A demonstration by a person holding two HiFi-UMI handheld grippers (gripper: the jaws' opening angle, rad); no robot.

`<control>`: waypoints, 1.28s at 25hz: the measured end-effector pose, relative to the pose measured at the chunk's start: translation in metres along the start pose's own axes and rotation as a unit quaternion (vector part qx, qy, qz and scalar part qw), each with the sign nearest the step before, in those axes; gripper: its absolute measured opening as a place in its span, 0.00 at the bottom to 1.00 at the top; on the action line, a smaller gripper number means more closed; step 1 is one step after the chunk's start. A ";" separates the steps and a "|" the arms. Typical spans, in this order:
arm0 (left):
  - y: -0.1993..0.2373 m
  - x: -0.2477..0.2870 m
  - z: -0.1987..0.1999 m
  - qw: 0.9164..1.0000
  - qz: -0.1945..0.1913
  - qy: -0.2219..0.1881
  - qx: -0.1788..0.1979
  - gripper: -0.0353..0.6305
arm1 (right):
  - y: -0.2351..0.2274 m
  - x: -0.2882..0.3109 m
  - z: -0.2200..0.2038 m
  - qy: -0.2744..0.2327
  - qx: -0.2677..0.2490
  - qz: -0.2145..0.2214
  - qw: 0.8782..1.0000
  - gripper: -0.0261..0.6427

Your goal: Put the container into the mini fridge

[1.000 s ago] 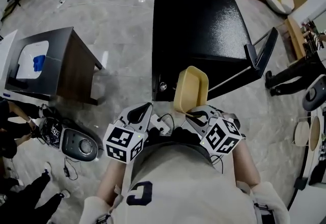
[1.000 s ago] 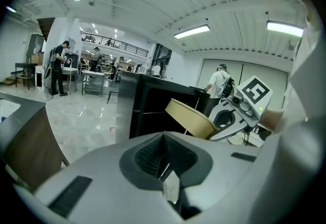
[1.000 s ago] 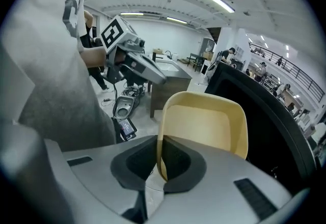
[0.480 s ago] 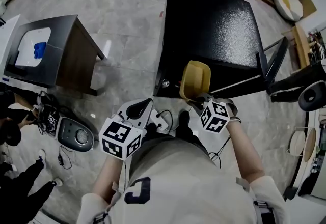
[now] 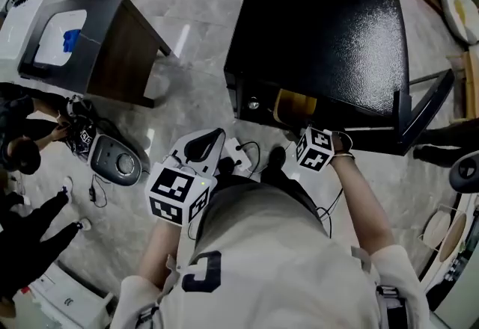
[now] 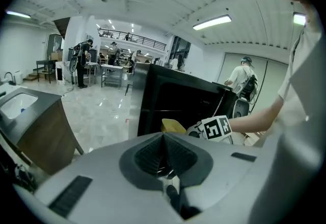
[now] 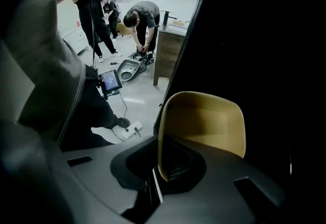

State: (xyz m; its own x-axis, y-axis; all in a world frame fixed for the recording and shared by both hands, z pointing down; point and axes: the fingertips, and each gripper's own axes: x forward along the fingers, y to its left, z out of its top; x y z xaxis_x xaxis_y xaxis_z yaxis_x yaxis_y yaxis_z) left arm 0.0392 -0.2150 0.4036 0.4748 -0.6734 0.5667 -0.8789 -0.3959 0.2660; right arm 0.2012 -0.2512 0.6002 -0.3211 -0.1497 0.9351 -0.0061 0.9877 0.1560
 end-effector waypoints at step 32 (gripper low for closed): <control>-0.010 0.008 -0.046 0.996 -0.048 0.037 -0.065 0.13 | -0.056 0.075 -0.053 0.061 0.038 -0.043 0.996 0.09</control>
State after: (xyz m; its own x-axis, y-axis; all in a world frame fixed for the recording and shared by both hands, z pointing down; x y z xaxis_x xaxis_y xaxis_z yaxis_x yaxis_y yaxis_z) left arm 0.0502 -0.1879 0.4410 0.5562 -0.5867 0.5886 -0.8305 -0.3678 0.4182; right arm 0.2281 -0.3200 0.6787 -0.1997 -0.2346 0.9514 -0.1024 0.9706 0.2178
